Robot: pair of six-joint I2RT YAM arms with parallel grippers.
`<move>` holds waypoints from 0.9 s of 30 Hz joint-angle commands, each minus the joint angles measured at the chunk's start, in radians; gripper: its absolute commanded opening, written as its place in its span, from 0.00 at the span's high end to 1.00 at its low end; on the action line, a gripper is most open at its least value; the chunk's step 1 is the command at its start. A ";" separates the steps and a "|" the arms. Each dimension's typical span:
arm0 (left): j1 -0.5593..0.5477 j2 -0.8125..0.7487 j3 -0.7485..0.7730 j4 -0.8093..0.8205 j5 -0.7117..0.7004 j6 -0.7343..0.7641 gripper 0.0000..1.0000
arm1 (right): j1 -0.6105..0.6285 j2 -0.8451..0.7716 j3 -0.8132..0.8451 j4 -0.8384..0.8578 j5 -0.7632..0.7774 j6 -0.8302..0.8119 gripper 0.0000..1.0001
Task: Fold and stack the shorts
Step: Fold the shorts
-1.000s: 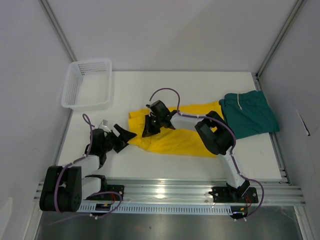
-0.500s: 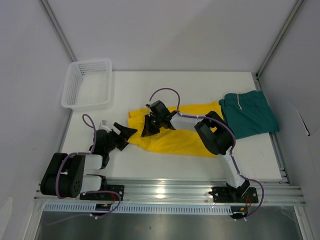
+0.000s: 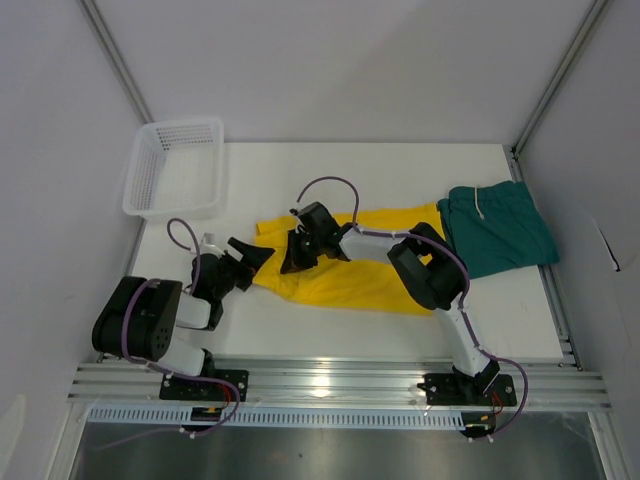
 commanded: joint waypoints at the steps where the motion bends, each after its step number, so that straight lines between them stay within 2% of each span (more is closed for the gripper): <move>1: -0.007 0.099 -0.020 0.066 -0.047 0.039 0.04 | 0.021 0.052 -0.033 -0.044 -0.003 -0.034 1.00; 3: -0.007 0.120 -0.028 0.119 -0.045 0.034 0.05 | 0.025 0.054 -0.034 -0.039 -0.014 -0.032 1.00; 7: -0.008 0.137 -0.008 0.108 -0.048 0.057 0.09 | 0.027 0.054 -0.039 -0.036 -0.019 -0.032 1.00; 11: -0.008 0.126 -0.004 0.103 -0.061 0.070 0.19 | 0.027 0.043 -0.057 -0.027 -0.022 -0.031 1.00; 12: -0.008 0.125 -0.007 0.110 -0.065 0.074 0.27 | 0.027 0.037 -0.062 -0.021 -0.022 -0.031 1.00; 14: -0.010 0.125 -0.013 0.117 -0.068 0.076 0.33 | 0.027 0.034 -0.072 -0.016 -0.027 -0.028 1.00; 20: -0.015 0.134 -0.004 0.130 -0.064 0.097 0.59 | 0.037 0.031 -0.080 0.006 -0.036 -0.020 1.00; 21: -0.016 0.134 -0.005 0.136 -0.062 0.100 0.69 | 0.042 0.029 -0.080 0.009 -0.037 -0.016 1.00; 25: -0.016 0.108 -0.016 0.156 -0.068 0.111 0.76 | 0.050 0.023 -0.086 0.022 -0.046 -0.011 1.00; 27: -0.016 0.091 -0.002 0.122 -0.071 0.129 0.84 | 0.050 0.006 -0.091 0.032 -0.056 -0.009 0.98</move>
